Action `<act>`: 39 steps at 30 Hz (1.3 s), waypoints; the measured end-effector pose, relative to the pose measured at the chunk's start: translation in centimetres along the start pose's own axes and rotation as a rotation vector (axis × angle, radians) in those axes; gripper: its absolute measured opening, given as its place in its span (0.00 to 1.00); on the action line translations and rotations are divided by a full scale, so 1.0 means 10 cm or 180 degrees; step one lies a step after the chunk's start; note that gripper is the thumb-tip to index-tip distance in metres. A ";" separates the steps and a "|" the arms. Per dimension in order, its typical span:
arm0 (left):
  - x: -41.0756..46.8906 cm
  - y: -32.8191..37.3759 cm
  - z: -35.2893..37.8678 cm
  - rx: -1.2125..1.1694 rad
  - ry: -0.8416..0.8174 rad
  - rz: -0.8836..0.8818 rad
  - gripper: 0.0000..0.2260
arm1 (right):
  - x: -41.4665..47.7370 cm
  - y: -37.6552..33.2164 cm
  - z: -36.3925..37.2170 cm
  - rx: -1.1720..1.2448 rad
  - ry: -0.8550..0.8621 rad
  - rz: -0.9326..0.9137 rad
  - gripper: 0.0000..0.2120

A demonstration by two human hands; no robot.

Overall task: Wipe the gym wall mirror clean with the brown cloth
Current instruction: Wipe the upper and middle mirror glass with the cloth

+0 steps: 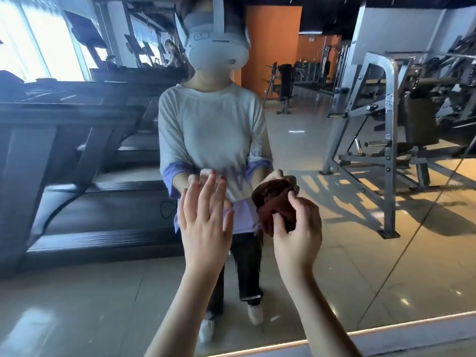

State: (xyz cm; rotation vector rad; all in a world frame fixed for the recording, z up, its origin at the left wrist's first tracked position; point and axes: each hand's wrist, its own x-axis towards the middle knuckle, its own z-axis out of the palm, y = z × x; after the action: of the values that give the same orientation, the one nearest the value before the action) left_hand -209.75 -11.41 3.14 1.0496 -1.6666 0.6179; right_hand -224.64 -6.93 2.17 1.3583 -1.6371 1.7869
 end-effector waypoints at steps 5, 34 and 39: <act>0.11 0.11 0.03 0.0101 0.0056 0.0087 0.29 | 0.33 0.09 -0.09 0.0184 0.0538 0.0220 0.20; 0.10 0.19 0.15 0.0171 0.0224 -0.0121 0.24 | 1.30 -0.14 -0.18 -0.0245 0.0444 -0.1337 0.19; 0.24 0.24 0.01 -0.0064 0.0196 -0.0183 0.26 | 1.32 -0.22 -0.19 -0.0149 0.0683 -0.0853 0.19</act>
State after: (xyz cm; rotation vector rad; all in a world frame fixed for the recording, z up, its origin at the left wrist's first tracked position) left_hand -212.12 -11.15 5.61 1.0506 -1.5809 0.5891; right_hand -229.87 -8.99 14.46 1.2501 -1.3102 1.6615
